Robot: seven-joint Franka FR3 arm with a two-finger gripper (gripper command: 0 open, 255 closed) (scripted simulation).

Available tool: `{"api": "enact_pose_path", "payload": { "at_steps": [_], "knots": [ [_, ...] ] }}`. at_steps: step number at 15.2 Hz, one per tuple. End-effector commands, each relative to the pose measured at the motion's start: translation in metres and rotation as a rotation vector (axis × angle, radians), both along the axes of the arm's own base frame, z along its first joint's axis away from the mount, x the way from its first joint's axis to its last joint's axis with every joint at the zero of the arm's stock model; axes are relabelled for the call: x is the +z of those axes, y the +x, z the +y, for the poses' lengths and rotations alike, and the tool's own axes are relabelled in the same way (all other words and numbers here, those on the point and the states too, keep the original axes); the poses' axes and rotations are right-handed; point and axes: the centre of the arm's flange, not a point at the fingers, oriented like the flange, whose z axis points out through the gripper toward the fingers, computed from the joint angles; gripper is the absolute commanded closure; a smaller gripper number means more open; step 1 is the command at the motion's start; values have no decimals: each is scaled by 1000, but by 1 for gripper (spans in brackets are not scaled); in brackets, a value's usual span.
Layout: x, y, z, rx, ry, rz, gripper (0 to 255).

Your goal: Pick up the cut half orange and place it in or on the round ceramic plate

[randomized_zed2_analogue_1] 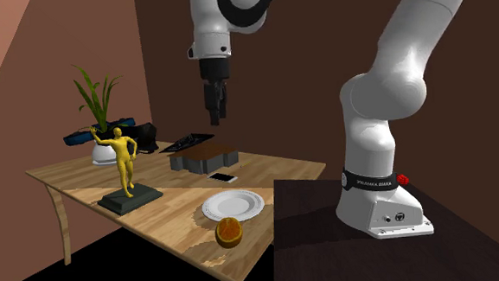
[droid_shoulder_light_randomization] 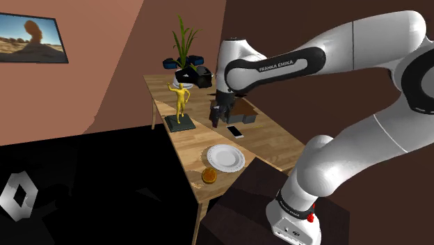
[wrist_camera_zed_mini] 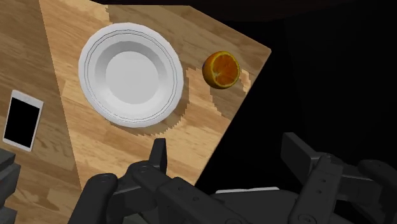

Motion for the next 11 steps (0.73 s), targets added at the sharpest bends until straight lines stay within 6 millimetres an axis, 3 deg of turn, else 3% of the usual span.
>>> {"api": "enact_pose_path", "payload": {
  "at_steps": [1,11],
  "knots": [
    [-28,6,2,5,-3,16,0],
    [-158,37,22,30,-21,101,0]
  ]
}}
